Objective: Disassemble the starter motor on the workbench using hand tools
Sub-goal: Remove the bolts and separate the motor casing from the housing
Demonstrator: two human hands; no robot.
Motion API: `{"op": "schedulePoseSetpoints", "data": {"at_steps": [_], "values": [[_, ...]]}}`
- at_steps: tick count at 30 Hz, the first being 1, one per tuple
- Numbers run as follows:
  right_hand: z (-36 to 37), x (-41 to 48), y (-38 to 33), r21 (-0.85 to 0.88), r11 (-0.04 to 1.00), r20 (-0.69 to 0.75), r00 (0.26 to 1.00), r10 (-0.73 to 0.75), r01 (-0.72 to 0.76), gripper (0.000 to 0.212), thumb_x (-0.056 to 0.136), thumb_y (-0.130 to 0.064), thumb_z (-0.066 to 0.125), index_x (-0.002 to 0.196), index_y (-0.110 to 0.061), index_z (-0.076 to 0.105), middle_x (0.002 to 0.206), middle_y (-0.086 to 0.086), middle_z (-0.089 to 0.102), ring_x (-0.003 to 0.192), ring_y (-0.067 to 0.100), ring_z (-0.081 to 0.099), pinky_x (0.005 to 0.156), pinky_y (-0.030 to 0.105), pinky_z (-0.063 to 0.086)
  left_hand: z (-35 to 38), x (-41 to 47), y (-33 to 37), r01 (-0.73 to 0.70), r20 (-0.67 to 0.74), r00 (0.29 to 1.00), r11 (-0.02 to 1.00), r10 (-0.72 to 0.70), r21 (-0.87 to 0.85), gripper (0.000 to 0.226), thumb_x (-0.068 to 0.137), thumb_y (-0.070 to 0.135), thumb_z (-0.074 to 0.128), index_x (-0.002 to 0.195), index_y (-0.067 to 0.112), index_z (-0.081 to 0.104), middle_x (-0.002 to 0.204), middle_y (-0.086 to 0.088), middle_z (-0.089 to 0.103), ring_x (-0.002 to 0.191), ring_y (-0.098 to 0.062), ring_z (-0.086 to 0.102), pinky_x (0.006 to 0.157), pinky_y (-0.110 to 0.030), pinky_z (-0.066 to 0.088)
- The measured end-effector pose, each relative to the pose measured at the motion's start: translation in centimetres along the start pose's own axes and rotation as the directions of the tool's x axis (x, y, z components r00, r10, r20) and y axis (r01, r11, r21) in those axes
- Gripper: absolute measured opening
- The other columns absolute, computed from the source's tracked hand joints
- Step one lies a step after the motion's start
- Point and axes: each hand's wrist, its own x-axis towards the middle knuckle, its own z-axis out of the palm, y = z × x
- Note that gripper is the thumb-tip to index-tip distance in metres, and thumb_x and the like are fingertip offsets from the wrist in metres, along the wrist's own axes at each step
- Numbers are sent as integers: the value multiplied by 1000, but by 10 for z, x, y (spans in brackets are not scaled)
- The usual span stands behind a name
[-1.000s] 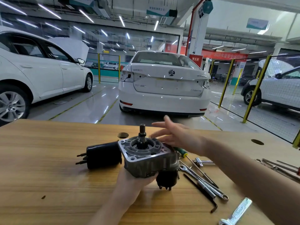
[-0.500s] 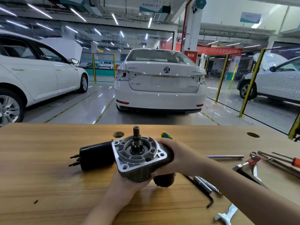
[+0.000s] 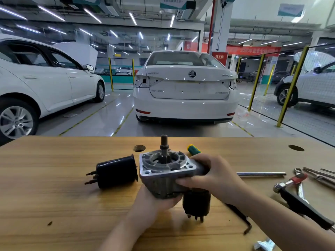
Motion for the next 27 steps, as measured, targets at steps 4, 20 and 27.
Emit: {"op": "schedulePoseSetpoints", "data": {"at_steps": [4, 20, 27], "values": [[0, 14, 4, 13, 984, 76, 981, 178, -179, 33, 60, -43, 82, 75, -15, 71, 58, -10, 60, 56, 0, 54, 52, 14, 41, -4, 2, 5, 130, 126, 985, 987, -117, -96, 28, 76, 6, 72, 94, 24, 62, 79, 17, 71, 78, 2, 61, 67, -12, 47], [-3, 4, 11, 243, 808, 157, 844, 513, -536, 29, 65, -40, 76, 60, -13, 66, 53, -3, 65, 47, 8, 61, 43, 14, 43, -12, 6, 5, 357, 387, 875, 927, -291, -110, 47, 65, 45, 62, 107, 22, 61, 93, 3, 74, 83, -11, 68, 86, -34, 42], [27, -13, 23, 699, 539, -24, 738, 675, -470, 32, 72, -34, 72, 90, -8, 69, 77, 7, 72, 58, 16, 66, 45, 23, 48, -1, -9, 21, 540, 442, 797, 814, -412, -215, 66, 53, 57, 78, 102, 15, 67, 84, -7, 74, 70, -22, 70, 57, -29, 54]]}}
